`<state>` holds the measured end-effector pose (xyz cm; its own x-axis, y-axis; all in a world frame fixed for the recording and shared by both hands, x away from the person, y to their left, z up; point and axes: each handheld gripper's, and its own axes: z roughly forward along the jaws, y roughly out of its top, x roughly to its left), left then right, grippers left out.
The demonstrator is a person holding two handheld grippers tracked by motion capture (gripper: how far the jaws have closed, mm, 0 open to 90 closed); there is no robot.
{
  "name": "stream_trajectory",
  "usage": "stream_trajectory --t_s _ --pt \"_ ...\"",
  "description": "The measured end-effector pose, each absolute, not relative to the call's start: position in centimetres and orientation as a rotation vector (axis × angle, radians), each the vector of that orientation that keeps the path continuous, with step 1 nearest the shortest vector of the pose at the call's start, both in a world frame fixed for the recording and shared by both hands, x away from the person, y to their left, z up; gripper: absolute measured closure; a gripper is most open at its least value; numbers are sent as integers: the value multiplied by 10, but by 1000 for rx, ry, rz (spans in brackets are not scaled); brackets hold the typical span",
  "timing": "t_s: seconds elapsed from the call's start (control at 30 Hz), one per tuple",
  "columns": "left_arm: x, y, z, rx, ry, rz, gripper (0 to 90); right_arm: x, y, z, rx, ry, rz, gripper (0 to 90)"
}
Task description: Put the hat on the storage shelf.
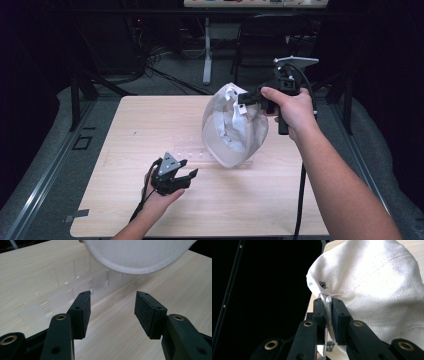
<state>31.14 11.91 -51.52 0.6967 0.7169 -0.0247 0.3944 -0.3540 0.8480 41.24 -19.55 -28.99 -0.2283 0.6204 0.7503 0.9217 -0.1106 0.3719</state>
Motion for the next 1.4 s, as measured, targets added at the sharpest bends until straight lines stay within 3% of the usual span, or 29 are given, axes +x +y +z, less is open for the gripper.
stream_trajectory --t_s 0.5,0.73,0.87,1.03,1.23,1.4 --pt "318 46 -499 1992 716 463 448 431 -180 -294 -1731 -1818 -1266 826" --pt "319 17 -500 2031 704 534 446 432 -177 -293 -1740 -1814 -1269 826" --pt "323 3 -502 2054 743 621 511 433 -176 -292 -1740 -1820 -1265 826" --pt "323 1 -500 2077 758 672 689 433 -176 -291 -1742 -1828 -1266 826" --pt "321 8 -497 2072 726 711 802 431 -180 -287 -1750 -1829 -1274 824" --pt "321 16 -495 2057 716 710 828 430 -182 -285 -1759 -1832 -1276 824"
